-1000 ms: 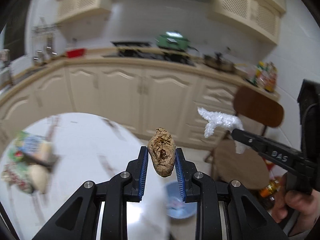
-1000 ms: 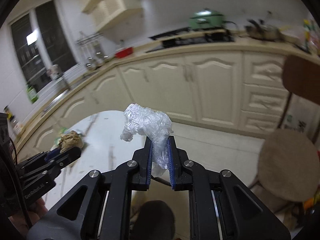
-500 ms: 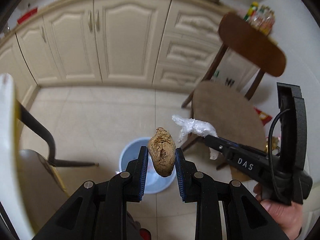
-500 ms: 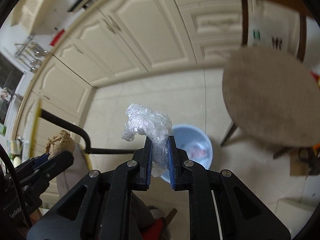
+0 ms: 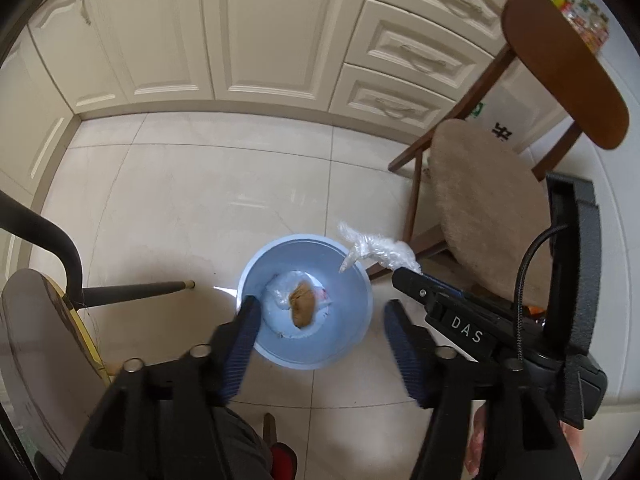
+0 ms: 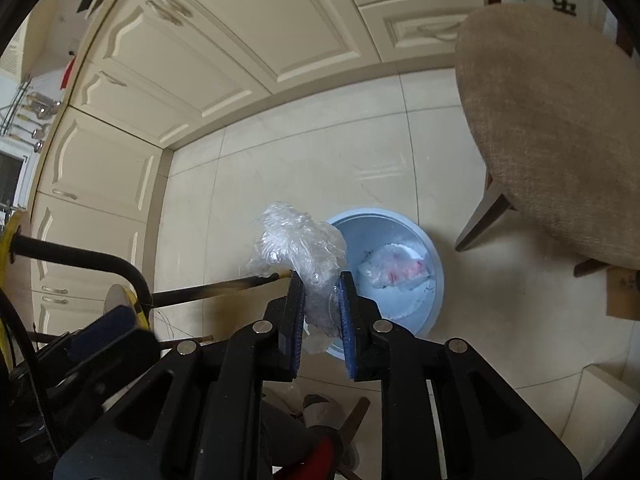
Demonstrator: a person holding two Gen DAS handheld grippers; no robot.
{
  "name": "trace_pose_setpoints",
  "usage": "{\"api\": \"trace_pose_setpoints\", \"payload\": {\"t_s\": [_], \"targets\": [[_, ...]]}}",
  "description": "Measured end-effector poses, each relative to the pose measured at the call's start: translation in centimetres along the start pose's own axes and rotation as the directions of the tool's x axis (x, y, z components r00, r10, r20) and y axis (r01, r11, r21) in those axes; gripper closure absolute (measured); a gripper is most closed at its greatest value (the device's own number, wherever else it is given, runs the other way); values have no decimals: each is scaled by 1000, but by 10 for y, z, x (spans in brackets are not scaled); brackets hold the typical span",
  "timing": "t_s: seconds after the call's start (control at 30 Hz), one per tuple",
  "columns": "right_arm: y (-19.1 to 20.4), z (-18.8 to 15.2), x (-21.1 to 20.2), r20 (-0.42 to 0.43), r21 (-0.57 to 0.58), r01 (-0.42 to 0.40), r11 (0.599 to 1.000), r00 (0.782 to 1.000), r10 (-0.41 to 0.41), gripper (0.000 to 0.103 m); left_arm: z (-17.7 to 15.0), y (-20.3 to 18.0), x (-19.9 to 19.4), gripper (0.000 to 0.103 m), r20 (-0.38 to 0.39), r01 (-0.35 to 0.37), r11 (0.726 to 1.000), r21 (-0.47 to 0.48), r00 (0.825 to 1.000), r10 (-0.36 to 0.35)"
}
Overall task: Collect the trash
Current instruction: 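Carry the brown lump and clear bag to the blue bin and release both, then move both grippers back from the bin to the table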
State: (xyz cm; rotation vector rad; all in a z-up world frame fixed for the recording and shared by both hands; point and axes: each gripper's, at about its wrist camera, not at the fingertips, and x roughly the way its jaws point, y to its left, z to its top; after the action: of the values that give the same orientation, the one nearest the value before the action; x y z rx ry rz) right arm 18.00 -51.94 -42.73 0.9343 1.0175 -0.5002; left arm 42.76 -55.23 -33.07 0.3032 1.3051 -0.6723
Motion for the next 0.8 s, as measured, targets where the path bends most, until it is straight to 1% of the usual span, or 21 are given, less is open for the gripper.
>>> {"api": "trace_pose_setpoints", "payload": {"t_s": [0.03, 0.07, 0.1, 0.13, 0.17, 0.2, 0.23, 0.27, 0.37, 0.47, 0.53, 0.63, 0.7, 0.8], "targets": [[-1, 0, 2, -2, 7, -2, 1000, 1000, 2, 79, 1, 0, 1, 39, 0, -6, 1000, -1, 1000, 6], [-2, 0, 2, -2, 14, -5, 1000, 1000, 5, 70, 3, -2, 1, 35, 2, -19, 1000, -2, 1000, 19], [-4, -1, 2, -1, 19, -7, 1000, 1000, 7, 60, 4, -2, 1, 34, 5, -25, 1000, -4, 1000, 25], [-6, -2, 2, -1, 24, -12, 1000, 1000, 12, 39, -2, -3, -3, 32, 10, -28, 1000, -5, 1000, 28], [-7, -3, 1, 7, 33, -17, 999, 1000, 17, 22, -3, -5, -5, 31, 18, -43, 999, -2, 999, 43], [-8, -2, -1, 18, 44, -20, 999, 1000, 20, 17, -6, -6, -9, 30, 25, -54, 999, 1, 998, 54], [-10, -3, -3, 29, 56, -23, 998, 999, 21, 7, -8, -9, -12, 27, 35, -67, 998, 8, 997, 66], [-11, -4, -7, 37, 71, -16, 997, 999, 14, 0, -17, -11, -19, 22, 43, -77, 997, 17, 996, 77], [-14, -6, -17, 57, 96, 13, 995, 998, -19, 0, -31, -21, -43, 16, 98, -104, 993, 47, 990, 99], [-14, -9, -33, 75, 105, 31, 994, 996, -39, 0, -43, -31, -60, 10, 144, -109, 992, 63, 985, 99], [-11, -11, -45, 89, 105, 41, 994, 995, -50, 0, -54, -32, -74, 8, 171, -109, 992, 72, 981, 95], [-2, -15, -68, 122, 98, 44, 994, 991, -56, 0, -73, -38, -103, 8, 221, -105, 990, 92, 972, 82], [7, -19, -88, 152, 83, 50, 995, 986, -62, 0, -90, -33, -124, 8, 251, -101, 990, 99, 965, 73], [28, -24, -114, 194, 52, 46, 998, 979, -55, 0, -114, -25, -160, 1, 304, -96, 990, 104, 951, 60]]}}
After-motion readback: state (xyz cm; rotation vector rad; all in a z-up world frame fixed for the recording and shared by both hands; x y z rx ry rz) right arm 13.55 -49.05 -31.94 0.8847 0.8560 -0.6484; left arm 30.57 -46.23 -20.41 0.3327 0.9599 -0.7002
